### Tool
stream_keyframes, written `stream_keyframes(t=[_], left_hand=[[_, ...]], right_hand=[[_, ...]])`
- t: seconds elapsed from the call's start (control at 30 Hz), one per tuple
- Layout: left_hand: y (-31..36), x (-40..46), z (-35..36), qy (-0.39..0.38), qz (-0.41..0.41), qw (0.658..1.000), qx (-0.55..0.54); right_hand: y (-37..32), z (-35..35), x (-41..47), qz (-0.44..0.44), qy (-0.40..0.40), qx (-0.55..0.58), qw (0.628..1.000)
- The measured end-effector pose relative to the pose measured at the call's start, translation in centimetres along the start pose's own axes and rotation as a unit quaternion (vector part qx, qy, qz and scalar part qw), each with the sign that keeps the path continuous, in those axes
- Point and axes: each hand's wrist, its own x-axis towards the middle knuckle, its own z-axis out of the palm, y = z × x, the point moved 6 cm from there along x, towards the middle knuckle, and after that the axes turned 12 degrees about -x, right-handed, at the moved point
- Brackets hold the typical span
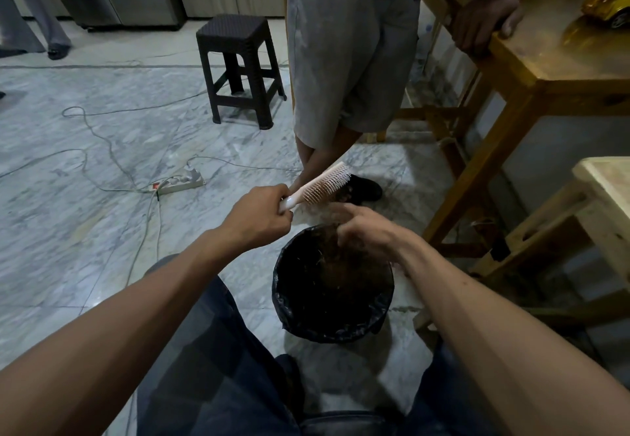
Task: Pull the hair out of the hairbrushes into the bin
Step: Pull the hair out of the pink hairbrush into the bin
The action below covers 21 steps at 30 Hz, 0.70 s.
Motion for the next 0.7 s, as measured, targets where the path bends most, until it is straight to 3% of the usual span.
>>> stream_keyframes(t=[0.1, 0.27, 0.4, 0.5, 0.6, 0.7], left_hand=[[0.3, 0.0, 0.4, -0.001, 0.001, 1.000, 0.002], [-0.4, 0.1, 0.1, 0.017, -0.028, 0.999, 0.008], [-2.6, 0.3, -1.2, 0.076, -0.102, 0.991, -0.031], [-3.8, 0.3, -1.9, 0.104, -0.121, 0.986, -0.052], [-3.1, 0.1, -1.4, 0.076, -0.070, 0.994, -0.022], [-1.9, -0.1, -0.1, 0.053, -0.024, 0.998, 0.006]], right_hand=[[-2.1, 0.1, -0.3, -0.041, -0.025, 0.111, 0.993], [-1.9, -2.1, -0.3, -0.049, 0.195, 0.096, 0.975], [-0.6, -2.9, -1.5, -0.016, 0.251, 0.047, 0.967], [0.7, -3.2, -2.0, 0.023, 0.234, -0.017, 0.972], [1.1, -2.6, -1.6, 0.039, 0.137, -0.088, 0.986], [-0.4, -1.7, -1.4, 0.007, 0.116, -0.062, 0.991]])
